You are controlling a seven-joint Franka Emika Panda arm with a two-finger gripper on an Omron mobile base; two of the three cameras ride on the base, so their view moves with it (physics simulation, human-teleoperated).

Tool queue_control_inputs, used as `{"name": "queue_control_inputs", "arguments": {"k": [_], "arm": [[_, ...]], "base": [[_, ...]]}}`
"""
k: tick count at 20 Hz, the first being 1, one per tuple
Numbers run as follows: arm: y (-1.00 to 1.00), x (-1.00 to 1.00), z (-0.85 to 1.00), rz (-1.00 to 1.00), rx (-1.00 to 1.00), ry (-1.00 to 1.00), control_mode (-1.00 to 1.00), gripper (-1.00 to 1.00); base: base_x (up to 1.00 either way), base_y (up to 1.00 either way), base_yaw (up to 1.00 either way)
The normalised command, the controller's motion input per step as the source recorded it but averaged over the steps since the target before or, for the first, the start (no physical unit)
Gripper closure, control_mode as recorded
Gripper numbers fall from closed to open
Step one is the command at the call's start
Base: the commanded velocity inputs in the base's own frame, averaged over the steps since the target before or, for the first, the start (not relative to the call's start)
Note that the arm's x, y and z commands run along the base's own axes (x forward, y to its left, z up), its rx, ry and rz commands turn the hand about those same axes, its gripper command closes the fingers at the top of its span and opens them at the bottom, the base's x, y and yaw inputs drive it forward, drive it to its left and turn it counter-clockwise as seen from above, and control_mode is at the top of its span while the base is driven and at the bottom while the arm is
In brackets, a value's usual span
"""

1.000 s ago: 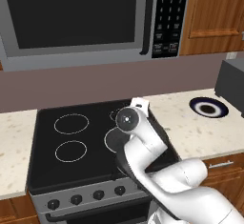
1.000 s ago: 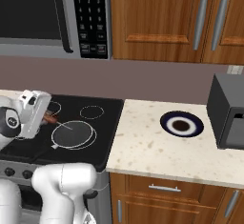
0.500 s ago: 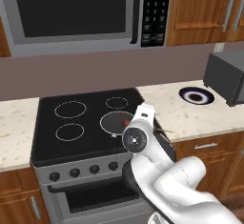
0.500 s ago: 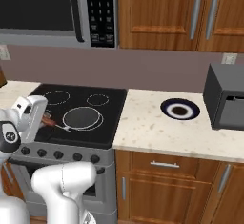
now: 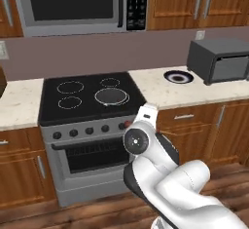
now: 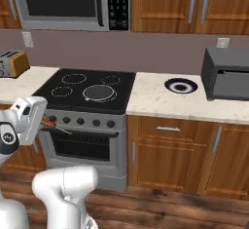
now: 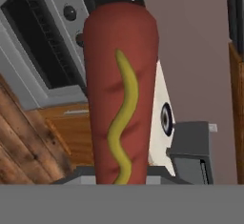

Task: Place the cold items (tomato and tangerine) from the fridge in one tupperware on the dining counter. Place the warm items (hot dog and kebab skewer) in the stove area in another tupperware.

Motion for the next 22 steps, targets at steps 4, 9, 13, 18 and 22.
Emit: {"name": "queue_control_inputs", "arguments": {"k": [4, 9, 13, 18, 22], "arm": [[0.0, 0.0, 0.0, 0.0, 0.0, 0.0, 1.0, 1.0], [0.0, 0.0, 0.0, 0.0, 0.0, 0.0, 1.0, 1.0], [0.0, 0.0, 0.0, 0.0, 0.0, 0.0, 1.0, 1.0], [0.0, 0.0, 0.0, 0.0, 0.0, 0.0, 1.0, 1.0], [0.0, 0.0, 0.0, 0.0, 0.0, 0.0, 1.0, 1.0]], "base": [[-1.0, 0.24, 0.0], [-1.0, 0.12, 0.35], [-1.0, 0.0, 0.64], [-1.0, 0.03, 0.58], [-1.0, 0.29, 0.44]]}}
